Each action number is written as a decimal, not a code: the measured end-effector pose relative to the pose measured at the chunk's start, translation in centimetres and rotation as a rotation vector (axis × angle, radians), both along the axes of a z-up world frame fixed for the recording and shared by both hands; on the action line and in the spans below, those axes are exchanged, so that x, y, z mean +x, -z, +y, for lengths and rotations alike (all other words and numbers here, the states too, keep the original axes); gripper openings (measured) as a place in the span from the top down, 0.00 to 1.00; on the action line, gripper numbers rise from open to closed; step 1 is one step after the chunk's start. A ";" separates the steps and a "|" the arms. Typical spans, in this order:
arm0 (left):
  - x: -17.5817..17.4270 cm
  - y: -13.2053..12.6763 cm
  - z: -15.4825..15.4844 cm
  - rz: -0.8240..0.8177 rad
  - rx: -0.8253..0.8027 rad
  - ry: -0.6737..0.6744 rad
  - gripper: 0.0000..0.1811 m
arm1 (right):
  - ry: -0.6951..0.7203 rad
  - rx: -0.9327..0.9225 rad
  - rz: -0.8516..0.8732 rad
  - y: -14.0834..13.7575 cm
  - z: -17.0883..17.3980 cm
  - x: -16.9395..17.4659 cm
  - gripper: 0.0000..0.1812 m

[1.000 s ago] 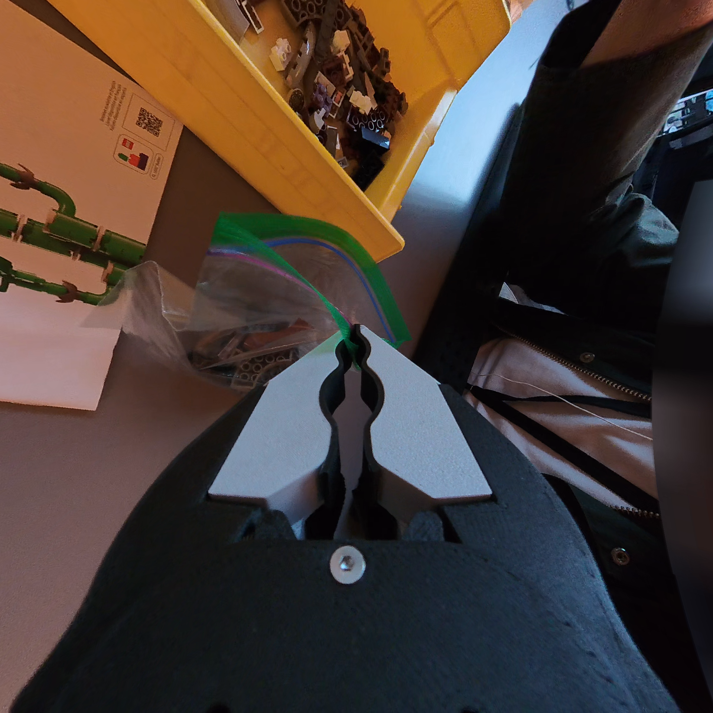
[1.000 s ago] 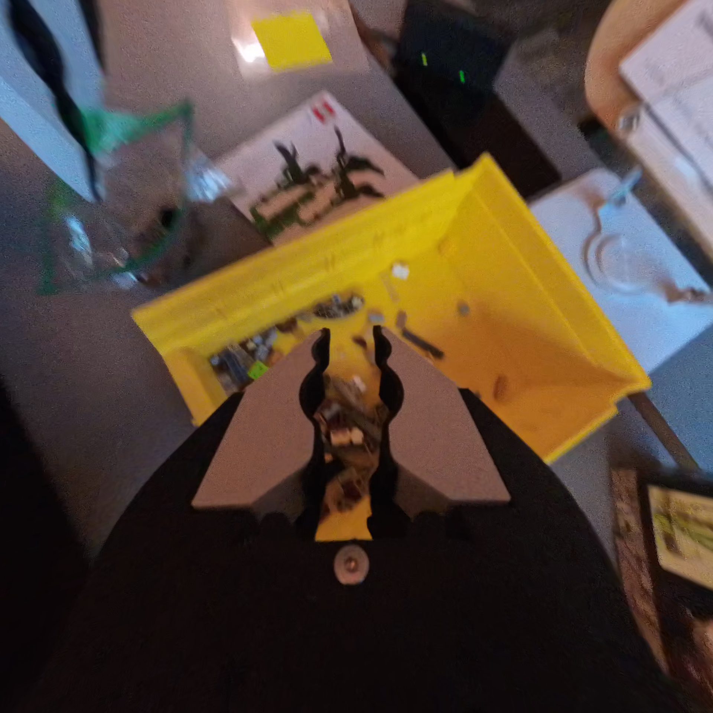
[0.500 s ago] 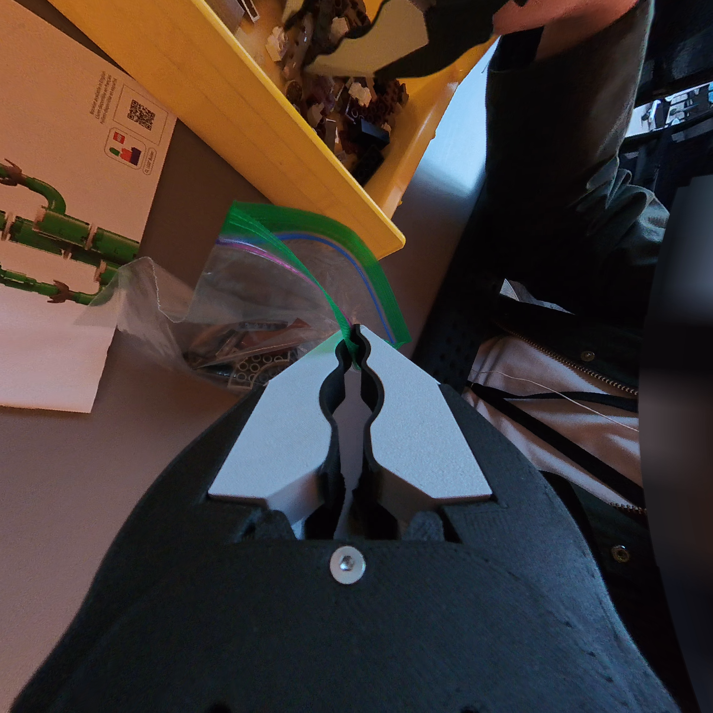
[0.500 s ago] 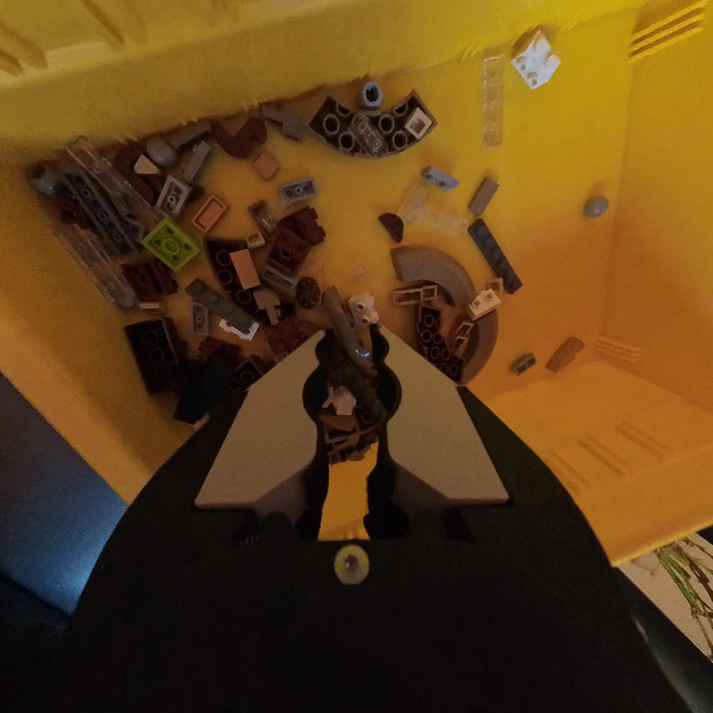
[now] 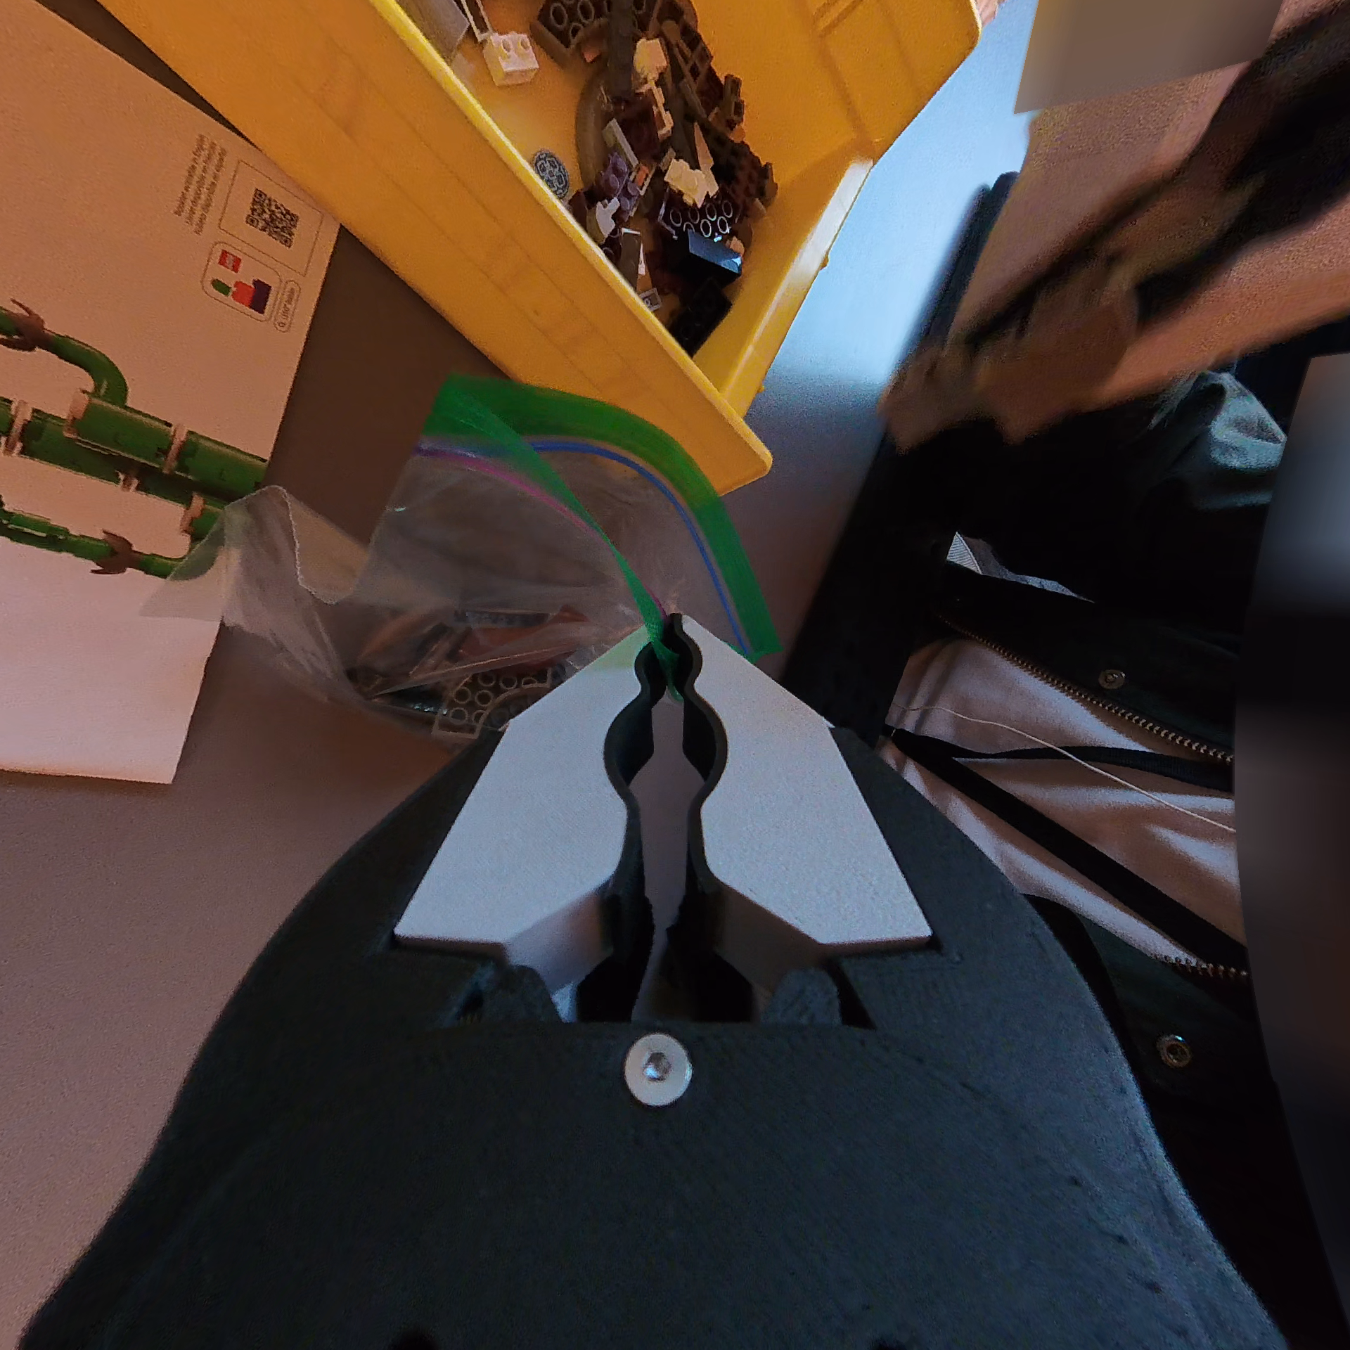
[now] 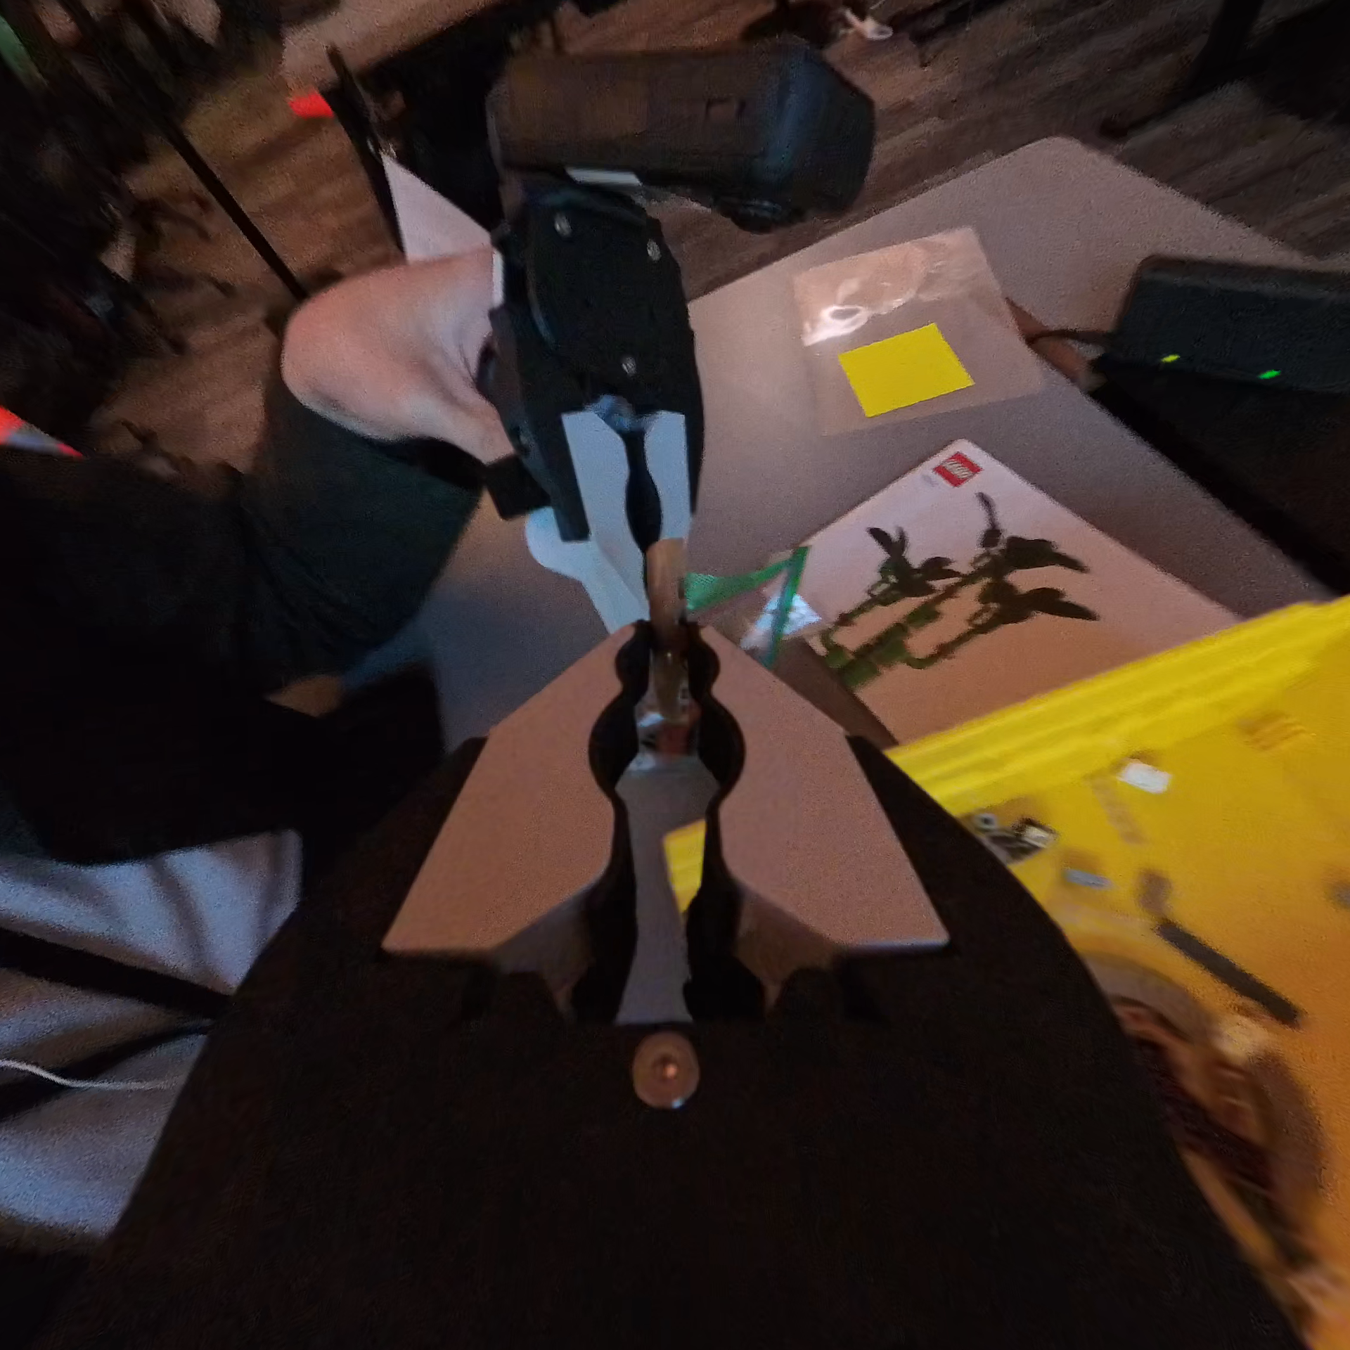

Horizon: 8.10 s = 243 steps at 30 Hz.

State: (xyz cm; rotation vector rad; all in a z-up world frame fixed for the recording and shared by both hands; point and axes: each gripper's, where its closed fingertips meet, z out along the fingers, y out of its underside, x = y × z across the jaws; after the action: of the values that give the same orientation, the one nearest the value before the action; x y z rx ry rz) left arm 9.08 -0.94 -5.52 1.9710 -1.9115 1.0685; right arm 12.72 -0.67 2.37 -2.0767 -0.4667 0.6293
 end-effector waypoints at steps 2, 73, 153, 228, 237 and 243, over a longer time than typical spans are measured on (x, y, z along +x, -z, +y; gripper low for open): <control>0.0 0.0 0.1 0.000 -0.002 -0.006 1.00 | 0.027 -0.141 0.064 2.1 0.7 -1.6 0.95; -0.2 0.0 0.1 0.007 0.000 -0.002 1.00 | 0.232 -0.445 -0.613 18.1 1.0 16.3 0.84; -0.2 -0.2 0.4 -0.001 0.003 -0.007 1.00 | 0.089 -0.473 -0.851 13.3 -4.2 15.5 0.89; -0.4 0.2 0.3 0.021 -0.007 -0.007 1.00 | 0.374 -0.379 -0.530 10.9 0.2 15.4 0.74; -0.5 0.1 0.4 0.022 0.001 -0.009 1.00 | -0.322 0.189 -0.774 7.7 1.2 -2.5 0.78; -0.5 0.1 0.4 0.020 -0.003 -0.006 1.00 | -0.290 0.314 -0.732 4.9 1.4 -2.0 0.74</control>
State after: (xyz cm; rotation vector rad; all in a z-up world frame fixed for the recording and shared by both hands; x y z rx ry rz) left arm 8.56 -0.57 -5.58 1.9796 -1.8935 1.0482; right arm 10.69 0.73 -2.57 -1.8948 -1.2127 -0.0801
